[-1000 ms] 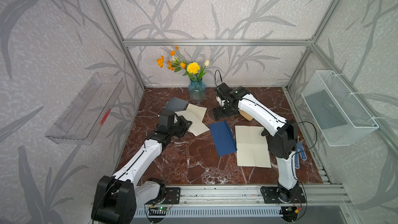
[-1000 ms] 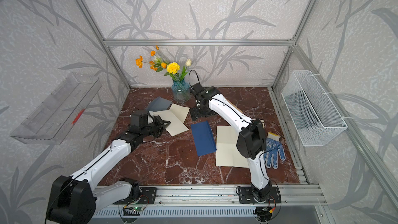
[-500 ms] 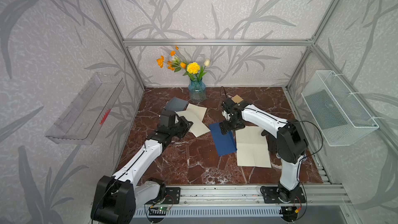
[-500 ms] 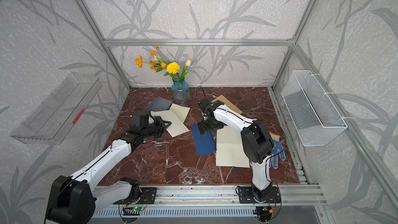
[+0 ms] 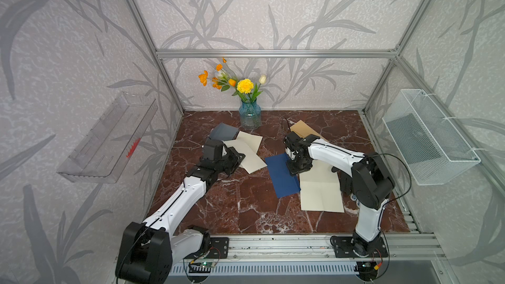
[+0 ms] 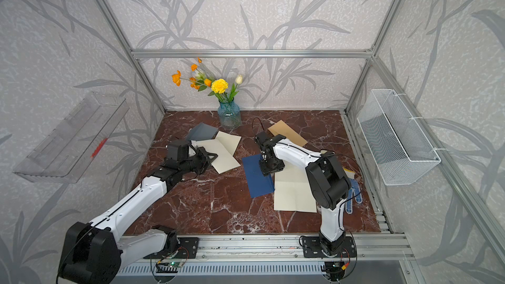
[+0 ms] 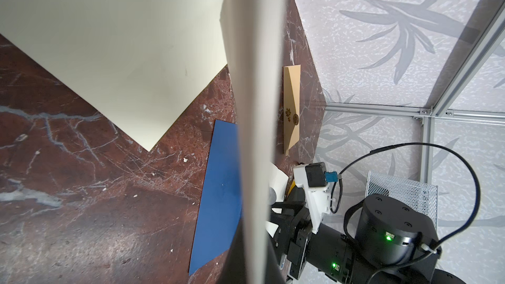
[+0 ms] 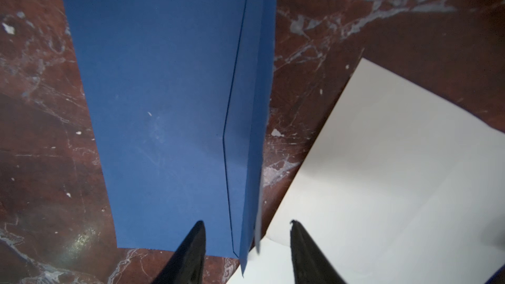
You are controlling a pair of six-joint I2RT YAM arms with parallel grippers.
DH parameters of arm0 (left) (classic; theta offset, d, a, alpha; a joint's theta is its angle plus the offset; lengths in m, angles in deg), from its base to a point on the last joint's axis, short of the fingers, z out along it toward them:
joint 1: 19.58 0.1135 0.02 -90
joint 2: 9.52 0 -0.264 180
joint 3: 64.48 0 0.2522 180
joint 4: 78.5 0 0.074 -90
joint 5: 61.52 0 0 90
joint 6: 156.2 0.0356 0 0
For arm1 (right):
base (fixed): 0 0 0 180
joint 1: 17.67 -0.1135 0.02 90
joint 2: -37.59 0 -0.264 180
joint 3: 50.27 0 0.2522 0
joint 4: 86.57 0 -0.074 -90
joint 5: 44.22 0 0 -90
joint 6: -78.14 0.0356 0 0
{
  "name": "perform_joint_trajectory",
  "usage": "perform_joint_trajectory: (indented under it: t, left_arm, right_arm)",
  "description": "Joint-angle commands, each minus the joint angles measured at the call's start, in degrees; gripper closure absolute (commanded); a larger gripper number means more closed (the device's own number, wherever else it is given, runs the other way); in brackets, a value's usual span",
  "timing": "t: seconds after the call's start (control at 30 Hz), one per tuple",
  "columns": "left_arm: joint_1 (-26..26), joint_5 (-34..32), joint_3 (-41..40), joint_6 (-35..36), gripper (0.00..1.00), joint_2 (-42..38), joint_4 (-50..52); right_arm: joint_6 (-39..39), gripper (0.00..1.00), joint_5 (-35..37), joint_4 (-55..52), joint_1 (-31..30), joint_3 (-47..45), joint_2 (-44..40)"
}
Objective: Fold the letter paper in half and place it into the envelope
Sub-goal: Pick up the envelope from the center of the board.
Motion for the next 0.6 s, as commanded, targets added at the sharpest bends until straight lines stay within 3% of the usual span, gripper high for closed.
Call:
perform_joint_trajectory:
  t: [0.0, 0.2, 0.33, 0.43, 0.57]
  left_arm:
    - [-0.3, 0.0, 1.8, 0.5, 0.94, 0.6, 0.6]
    - [-0.3, 0.3, 0.9, -0.1, 0.94, 0.8, -0.2]
    - [-0.3, 0.3, 0.6, -0.1, 0.94, 0.9, -0.4]
    - [-0.6, 0.5, 0.5, 0.0, 0.94, 0.9, -0.4]
    - [-1.6, 1.0, 1.4, 0.7, 0.94, 1.3, -0.1]
  right_arm:
    - [0.3, 0.59, -0.3, 2.0, 0.4, -1.0, 0.3]
    - [0.4, 0.65, -2.2, 4.0, 1.4, -0.7, 2.0]
    - [0.4, 0.81, -3.2, 5.0, 2.5, 0.1, 3.3]
    - [0.2, 1.0, -3.7, 4.8, 3.1, 0.9, 4.2]
    - [0.3, 1.0, -4.5, 4.0, 3.3, 2.0, 1.8]
